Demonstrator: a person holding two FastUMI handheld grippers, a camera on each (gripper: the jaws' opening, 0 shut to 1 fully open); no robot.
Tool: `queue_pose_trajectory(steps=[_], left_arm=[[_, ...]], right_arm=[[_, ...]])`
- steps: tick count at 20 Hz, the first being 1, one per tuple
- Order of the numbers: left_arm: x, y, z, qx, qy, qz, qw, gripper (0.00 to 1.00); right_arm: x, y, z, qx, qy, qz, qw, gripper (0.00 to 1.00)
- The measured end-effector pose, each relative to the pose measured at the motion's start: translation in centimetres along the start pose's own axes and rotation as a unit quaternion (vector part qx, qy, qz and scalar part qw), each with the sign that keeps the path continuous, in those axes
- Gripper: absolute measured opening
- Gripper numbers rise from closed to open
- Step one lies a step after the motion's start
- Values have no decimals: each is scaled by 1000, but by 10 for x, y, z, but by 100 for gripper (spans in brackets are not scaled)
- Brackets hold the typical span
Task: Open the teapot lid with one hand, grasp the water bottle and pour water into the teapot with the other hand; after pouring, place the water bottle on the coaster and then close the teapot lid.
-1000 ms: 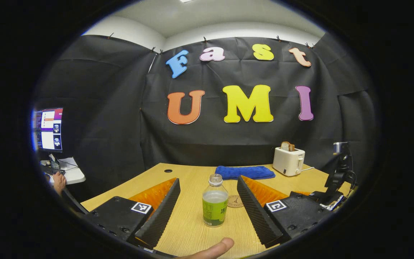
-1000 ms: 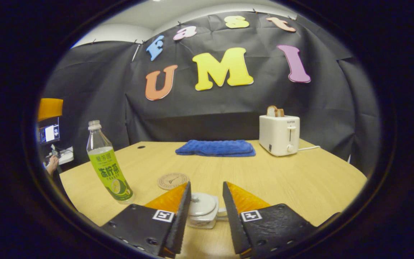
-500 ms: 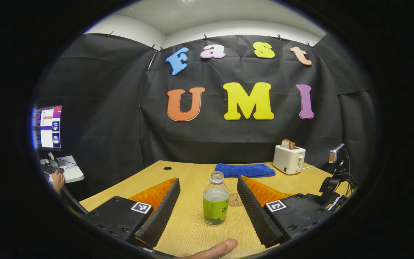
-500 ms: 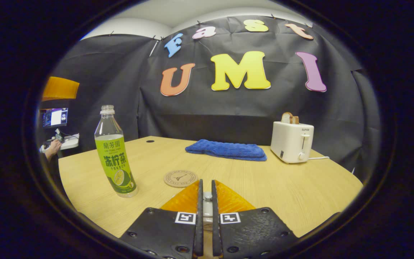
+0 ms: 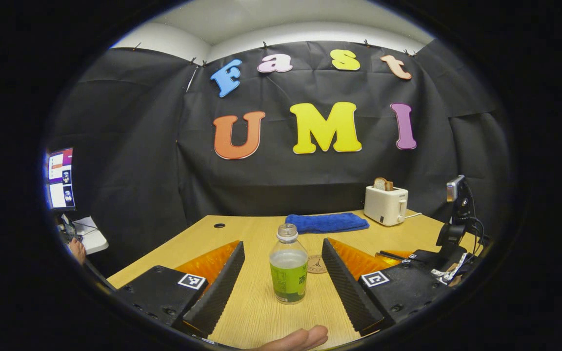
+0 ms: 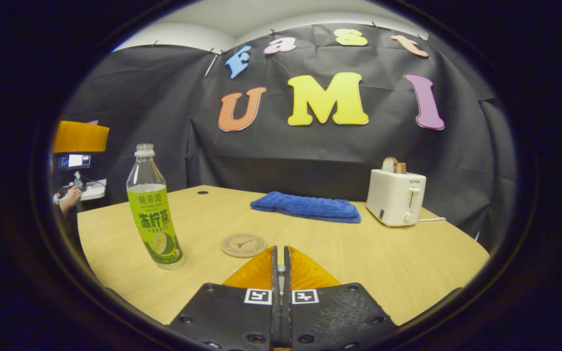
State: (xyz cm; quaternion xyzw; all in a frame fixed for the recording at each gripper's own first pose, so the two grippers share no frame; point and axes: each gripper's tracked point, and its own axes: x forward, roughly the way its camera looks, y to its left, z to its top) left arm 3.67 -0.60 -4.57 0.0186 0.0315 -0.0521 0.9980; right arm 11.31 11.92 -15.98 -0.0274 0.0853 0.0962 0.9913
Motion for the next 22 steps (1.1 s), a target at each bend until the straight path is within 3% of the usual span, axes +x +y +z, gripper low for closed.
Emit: queue_pose_trajectory(steps=[9,14,22], left_arm=[[30,-8,-28,-16,1,-43,999,99],[56,-15,-51,-12,-41,-67,997,99],[79,-7,-78,-16,-27,-31,999,99]], right_arm=[[-73,-25,68,31,-70,3,997,0],[-94,-39,89,11,-92,-7,996,0],[-92,-43,86,23,-81,-10,996,0]])
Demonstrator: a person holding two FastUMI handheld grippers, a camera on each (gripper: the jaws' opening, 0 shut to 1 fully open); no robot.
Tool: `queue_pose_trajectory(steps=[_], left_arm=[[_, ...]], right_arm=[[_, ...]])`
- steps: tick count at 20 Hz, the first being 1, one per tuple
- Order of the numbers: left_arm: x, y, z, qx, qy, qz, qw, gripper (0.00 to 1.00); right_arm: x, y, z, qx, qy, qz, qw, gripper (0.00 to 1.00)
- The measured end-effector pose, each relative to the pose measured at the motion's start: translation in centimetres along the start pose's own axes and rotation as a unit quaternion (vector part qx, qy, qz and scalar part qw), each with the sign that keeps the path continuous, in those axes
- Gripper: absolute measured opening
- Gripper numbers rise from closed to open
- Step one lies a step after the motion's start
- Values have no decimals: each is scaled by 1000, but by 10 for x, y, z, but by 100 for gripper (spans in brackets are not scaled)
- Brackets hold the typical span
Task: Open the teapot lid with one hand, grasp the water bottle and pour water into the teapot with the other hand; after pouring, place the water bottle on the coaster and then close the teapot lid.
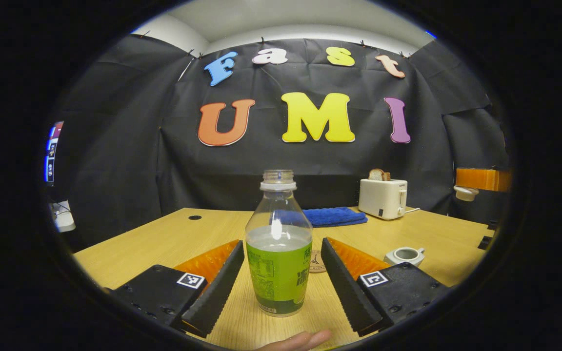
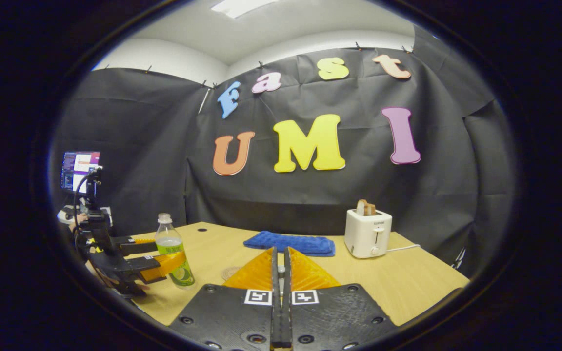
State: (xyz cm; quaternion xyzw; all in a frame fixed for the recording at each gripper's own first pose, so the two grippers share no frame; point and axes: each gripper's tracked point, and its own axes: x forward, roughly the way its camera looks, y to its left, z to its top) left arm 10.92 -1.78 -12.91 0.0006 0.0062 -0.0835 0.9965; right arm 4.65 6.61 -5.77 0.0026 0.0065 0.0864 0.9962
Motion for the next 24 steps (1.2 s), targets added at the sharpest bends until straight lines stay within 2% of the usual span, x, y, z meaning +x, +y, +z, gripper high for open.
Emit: queue_pose_trajectory(steps=[4,7,9,12,16,17,19,22,24], left_arm=[[2,0,-2,-8,2,1,1000,80],[0,-1,-1,8,14,1,1000,79],[-6,6,12,30,2,20,999,78],[-12,12,22,80,3,54,995,78],[-18,6,22,150,25,80,985,78],[-18,3,22,174,28,89,980,78],[-19,-4,19,248,39,104,962,78],[-18,-17,11,362,46,119,923,77],[-11,-38,-6,425,70,99,897,77]], right_arm=[[0,2,1,-5,-3,1,1000,0],[0,4,0,-9,-2,5,1000,0],[-1,3,1,-10,-2,4,1000,0],[0,-4,1,-15,1,-4,1000,1],[3,-15,-3,-24,12,-16,1000,0],[5,-19,-5,-31,18,-18,999,0],[5,-27,-8,-42,26,-22,999,0],[4,-37,-5,-34,31,-22,999,0],[2,-46,0,-24,28,-26,999,0]])
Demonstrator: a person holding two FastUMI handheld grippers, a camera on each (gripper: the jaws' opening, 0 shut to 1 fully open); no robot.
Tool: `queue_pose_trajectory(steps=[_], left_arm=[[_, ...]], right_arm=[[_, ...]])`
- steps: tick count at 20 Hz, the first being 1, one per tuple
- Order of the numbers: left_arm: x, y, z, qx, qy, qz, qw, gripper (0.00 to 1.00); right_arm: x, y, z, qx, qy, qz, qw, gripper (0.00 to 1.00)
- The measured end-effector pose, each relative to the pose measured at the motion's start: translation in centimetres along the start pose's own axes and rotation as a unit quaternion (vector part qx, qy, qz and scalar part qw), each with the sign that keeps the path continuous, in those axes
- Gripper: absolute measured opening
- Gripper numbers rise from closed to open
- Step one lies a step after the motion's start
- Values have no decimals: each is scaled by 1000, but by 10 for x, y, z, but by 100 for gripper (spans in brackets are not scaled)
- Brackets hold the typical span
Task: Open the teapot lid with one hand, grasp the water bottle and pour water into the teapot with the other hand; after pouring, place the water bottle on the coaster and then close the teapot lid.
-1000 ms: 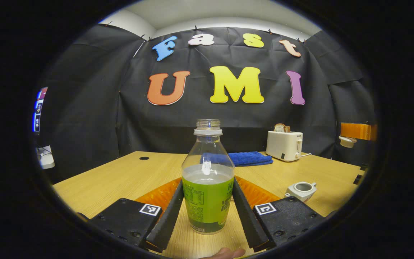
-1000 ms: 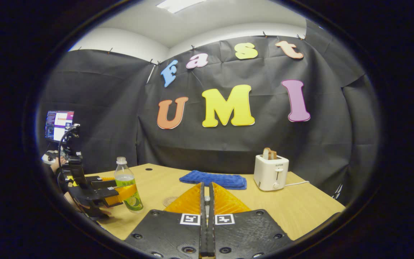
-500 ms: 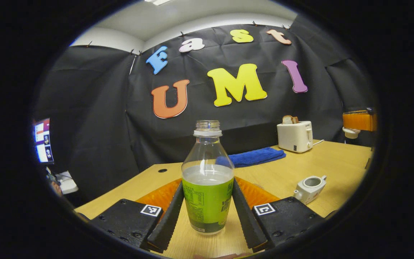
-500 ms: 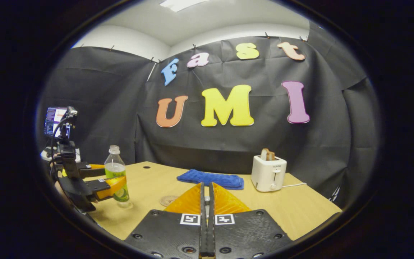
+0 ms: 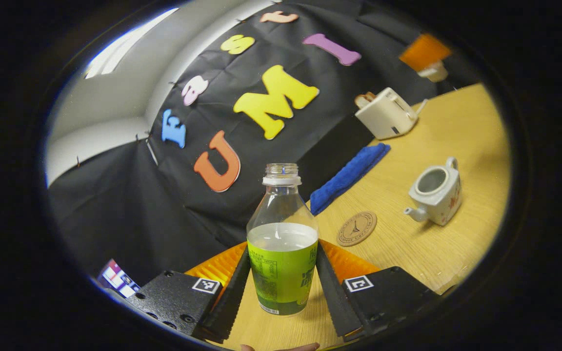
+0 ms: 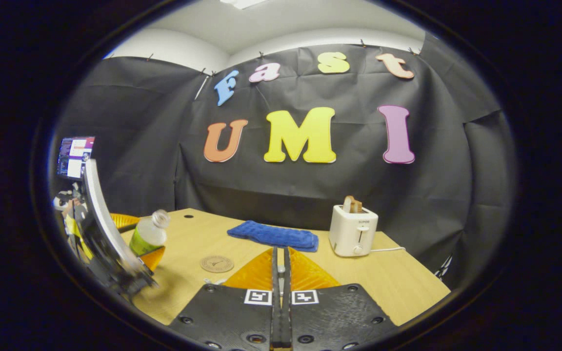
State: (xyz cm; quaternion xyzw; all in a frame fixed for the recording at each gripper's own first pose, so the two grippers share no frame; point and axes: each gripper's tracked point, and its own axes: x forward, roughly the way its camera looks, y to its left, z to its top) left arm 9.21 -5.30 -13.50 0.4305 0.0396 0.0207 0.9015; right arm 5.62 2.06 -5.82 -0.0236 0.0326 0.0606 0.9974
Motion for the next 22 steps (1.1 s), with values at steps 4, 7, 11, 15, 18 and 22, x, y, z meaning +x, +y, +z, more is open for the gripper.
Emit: queue_pose_trajectory(steps=[4,7,11,15,18,22], left_arm=[[-4,-27,14,100,-1,-24,995,76],[-8,-39,12,156,12,-29,987,76],[-2,-35,23,228,11,-27,973,76],[-2,-41,27,284,11,-39,958,76],[-3,-45,32,326,12,-44,944,76],[-5,-43,44,387,4,-43,921,76]], right_arm=[[-7,-26,11,7,-12,-21,1000,0],[-11,-41,19,23,-21,-30,999,0],[-14,-58,24,42,-27,-41,998,0],[-14,-63,24,42,-29,-45,998,0],[-15,-64,25,44,-29,-44,998,0],[-16,-70,25,37,-30,-52,998,0]])
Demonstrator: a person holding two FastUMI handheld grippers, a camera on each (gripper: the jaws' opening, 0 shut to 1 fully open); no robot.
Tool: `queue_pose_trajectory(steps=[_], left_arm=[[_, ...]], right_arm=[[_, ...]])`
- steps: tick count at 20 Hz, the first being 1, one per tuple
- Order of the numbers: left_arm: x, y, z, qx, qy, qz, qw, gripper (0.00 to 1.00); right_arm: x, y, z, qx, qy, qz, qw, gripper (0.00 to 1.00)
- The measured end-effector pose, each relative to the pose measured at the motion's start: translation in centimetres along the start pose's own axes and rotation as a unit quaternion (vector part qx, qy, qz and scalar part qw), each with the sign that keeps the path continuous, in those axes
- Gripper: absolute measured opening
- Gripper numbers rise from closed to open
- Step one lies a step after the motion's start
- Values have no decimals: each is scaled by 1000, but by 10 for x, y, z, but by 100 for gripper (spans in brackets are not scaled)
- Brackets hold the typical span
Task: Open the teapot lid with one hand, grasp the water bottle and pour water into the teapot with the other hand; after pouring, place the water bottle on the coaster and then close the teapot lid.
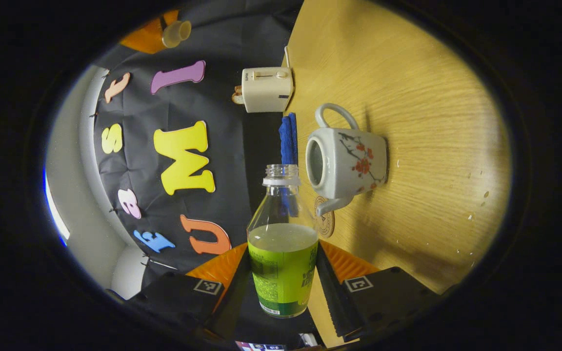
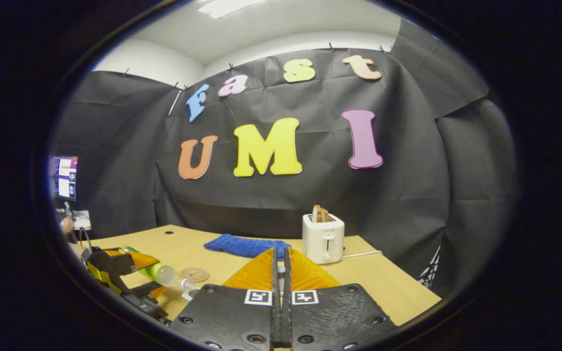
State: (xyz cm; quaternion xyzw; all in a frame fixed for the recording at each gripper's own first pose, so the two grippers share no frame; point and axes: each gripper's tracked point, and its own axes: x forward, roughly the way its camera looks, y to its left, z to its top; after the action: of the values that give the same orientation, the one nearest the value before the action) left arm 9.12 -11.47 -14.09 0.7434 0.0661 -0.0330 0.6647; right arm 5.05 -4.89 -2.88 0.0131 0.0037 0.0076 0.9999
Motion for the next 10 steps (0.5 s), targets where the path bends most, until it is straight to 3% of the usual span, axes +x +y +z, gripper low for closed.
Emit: queue_pose_trajectory(steps=[10], left_arm=[[-2,26,-3,155,10,7,988,76]], right_arm=[[0,5,-1,-2,4,3,1000,0]])
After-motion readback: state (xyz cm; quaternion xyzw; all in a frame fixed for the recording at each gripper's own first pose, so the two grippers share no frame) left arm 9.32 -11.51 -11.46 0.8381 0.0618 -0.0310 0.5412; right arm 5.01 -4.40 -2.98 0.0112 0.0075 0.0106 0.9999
